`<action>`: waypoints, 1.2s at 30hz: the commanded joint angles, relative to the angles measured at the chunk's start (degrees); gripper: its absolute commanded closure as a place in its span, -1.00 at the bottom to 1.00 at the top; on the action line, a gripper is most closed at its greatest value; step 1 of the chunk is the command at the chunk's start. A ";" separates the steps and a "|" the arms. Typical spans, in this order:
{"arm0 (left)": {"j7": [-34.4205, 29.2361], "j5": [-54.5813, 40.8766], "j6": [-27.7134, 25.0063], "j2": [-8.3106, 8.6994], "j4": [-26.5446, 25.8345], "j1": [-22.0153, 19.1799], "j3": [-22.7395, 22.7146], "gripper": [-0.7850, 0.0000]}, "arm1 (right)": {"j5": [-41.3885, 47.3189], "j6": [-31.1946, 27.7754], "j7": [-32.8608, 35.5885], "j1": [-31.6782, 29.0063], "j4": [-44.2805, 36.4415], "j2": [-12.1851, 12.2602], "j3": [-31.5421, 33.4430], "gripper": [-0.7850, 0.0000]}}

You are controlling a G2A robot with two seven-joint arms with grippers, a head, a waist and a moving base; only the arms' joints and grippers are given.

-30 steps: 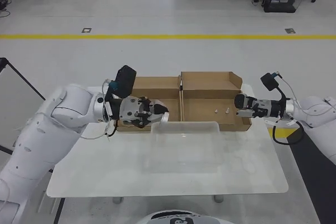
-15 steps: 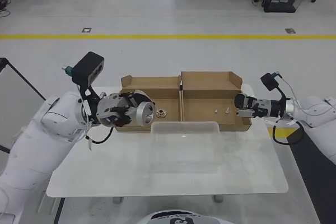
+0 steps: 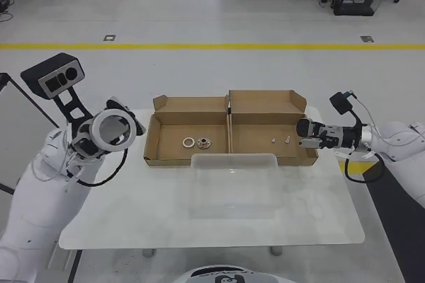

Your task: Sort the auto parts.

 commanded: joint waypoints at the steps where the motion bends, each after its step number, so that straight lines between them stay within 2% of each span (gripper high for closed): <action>1: 0.03 -0.49 0.00 -0.94 -0.08 0.71 -1.39 1.00 | 0.00 0.00 0.00 0.00 0.00 0.00 0.00 -1.00; 6: 0.03 -0.08 0.00 -2.71 -0.21 1.88 -3.27 1.00 | 0.00 0.00 0.00 0.00 0.00 0.00 0.00 -1.00; 10: 0.02 3.16 0.00 -3.32 0.02 2.45 -4.13 1.00 | 0.00 0.00 0.00 0.00 0.00 0.00 0.00 -1.00; 18: 0.03 18.80 0.00 -2.47 0.89 3.00 -5.75 1.00 | 0.00 0.00 0.00 0.00 0.00 0.00 0.00 -1.00; 23: 0.03 22.24 0.00 -1.85 0.62 3.27 -6.16 1.00 | 0.00 0.00 0.00 0.00 0.00 0.00 0.00 -1.00; 27: 0.03 19.08 0.00 -1.59 0.51 3.54 -6.09 1.00 | 0.00 0.00 0.00 0.00 0.00 0.00 0.00 -1.00; 36: 0.02 2.90 0.00 -1.40 -1.62 4.75 -6.12 1.00 | 0.00 0.00 0.00 0.00 0.00 0.00 0.00 -1.00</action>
